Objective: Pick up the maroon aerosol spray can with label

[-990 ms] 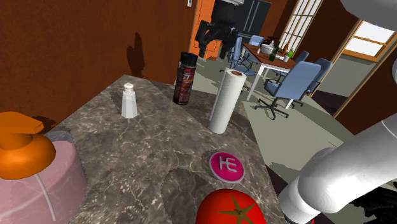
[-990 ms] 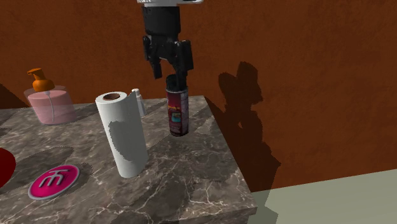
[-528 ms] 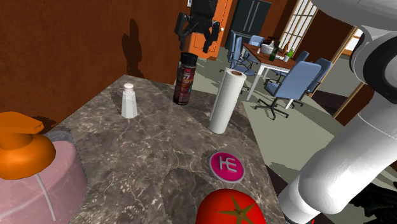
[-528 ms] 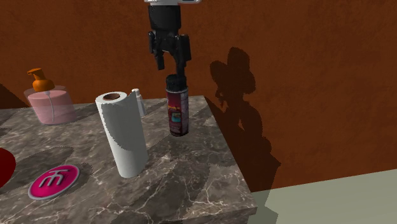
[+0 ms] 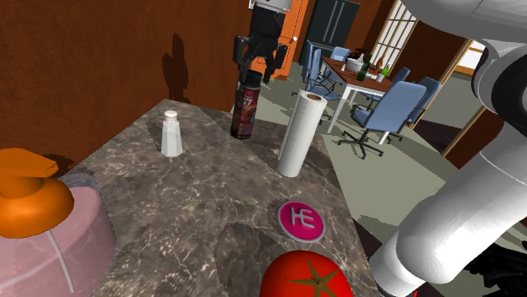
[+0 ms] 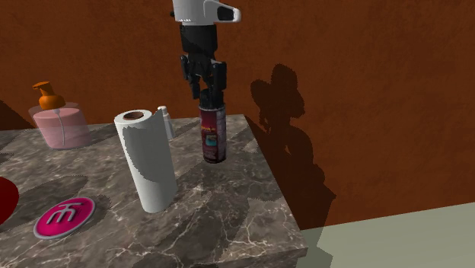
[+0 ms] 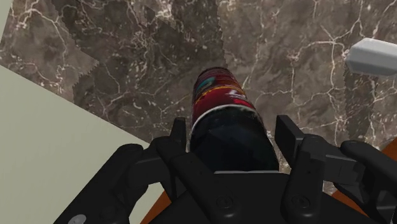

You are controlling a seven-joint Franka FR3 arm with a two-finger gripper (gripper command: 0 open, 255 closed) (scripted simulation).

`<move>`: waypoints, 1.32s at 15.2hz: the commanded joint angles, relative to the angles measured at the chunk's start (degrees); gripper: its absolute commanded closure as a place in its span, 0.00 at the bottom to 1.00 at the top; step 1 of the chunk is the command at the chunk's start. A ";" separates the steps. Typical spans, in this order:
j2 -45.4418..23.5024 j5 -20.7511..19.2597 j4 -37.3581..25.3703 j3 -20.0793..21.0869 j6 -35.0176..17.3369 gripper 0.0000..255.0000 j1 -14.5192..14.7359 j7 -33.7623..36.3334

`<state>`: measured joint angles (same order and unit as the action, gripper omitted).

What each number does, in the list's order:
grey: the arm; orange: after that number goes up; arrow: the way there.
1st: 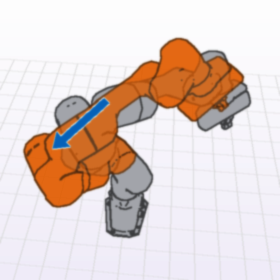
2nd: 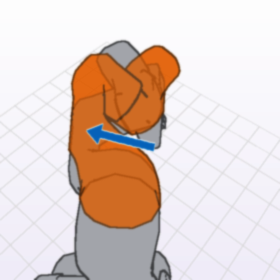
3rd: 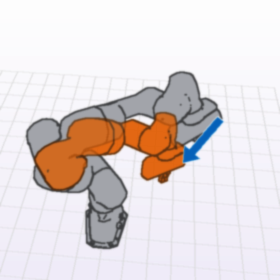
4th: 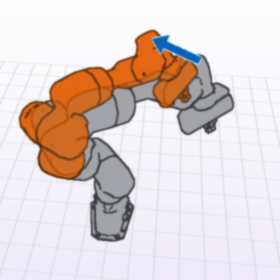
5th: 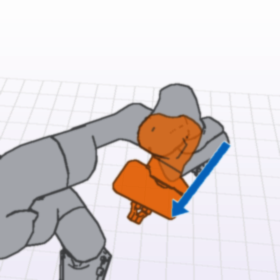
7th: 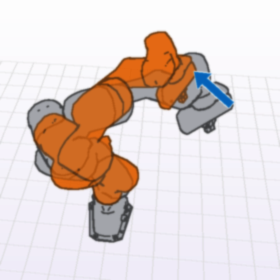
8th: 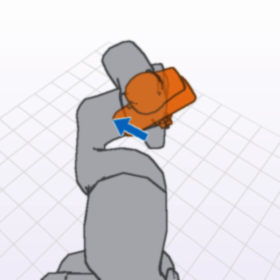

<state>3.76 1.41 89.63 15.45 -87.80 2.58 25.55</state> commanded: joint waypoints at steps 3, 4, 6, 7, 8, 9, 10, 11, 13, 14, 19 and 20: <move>-0.03 0.01 0.14 0.00 -0.13 1.00 0.00 -0.01; 0.00 0.01 0.16 0.01 -0.12 1.00 0.00 0.00; -0.01 0.01 0.16 -0.01 -0.13 1.00 -0.01 -0.03; 0.01 0.01 0.20 -0.02 -0.15 1.00 -0.01 -0.05; -0.02 0.01 0.13 0.00 -0.11 1.00 0.00 -0.01; -0.01 0.01 0.23 0.01 -0.20 1.00 0.01 0.01; -0.31 -0.07 -0.91 0.04 0.65 1.00 0.03 0.07; -0.64 -0.15 -2.09 0.07 1.51 1.00 0.05 0.15; -1.35 -0.34 -4.51 0.15 3.25 1.00 0.10 0.30; -1.73 -0.44 -5.77 0.20 4.14 1.00 0.13 0.38; -4.02 -1.08 -12.62 0.49 8.78 1.00 0.38 0.87; -4.57 -1.24 -14.12 0.56 9.75 1.00 0.46 0.98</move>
<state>-0.05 0.40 77.52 15.89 -79.28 2.92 26.32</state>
